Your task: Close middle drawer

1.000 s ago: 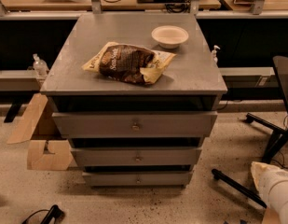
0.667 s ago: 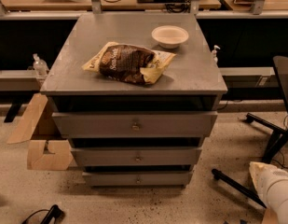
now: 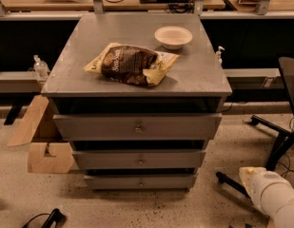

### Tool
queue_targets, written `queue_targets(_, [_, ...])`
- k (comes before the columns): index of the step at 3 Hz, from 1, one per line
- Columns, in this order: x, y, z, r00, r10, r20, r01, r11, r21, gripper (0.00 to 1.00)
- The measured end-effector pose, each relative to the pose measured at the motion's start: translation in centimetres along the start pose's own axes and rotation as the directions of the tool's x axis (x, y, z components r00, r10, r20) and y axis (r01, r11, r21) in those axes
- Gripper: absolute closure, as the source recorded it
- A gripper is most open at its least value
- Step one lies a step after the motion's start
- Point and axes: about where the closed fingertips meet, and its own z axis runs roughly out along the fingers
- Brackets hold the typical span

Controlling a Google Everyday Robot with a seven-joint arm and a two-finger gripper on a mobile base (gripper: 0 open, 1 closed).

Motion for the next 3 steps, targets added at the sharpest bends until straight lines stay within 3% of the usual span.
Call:
queue_targets(1, [-0.62, 0.14, -1.18, 0.991, -0.124, 0.039, 0.124, 0.9923, 0.0, 0.11])
queue_targets(2, [-0.74, 0.18, -1.11, 0.989, -0.139, 0.044, 0.139, 0.9903, -0.001, 0.0])
queue_targets(3, [-0.74, 0.18, -1.11, 0.989, -0.139, 0.044, 0.139, 0.9903, -0.001, 0.0])
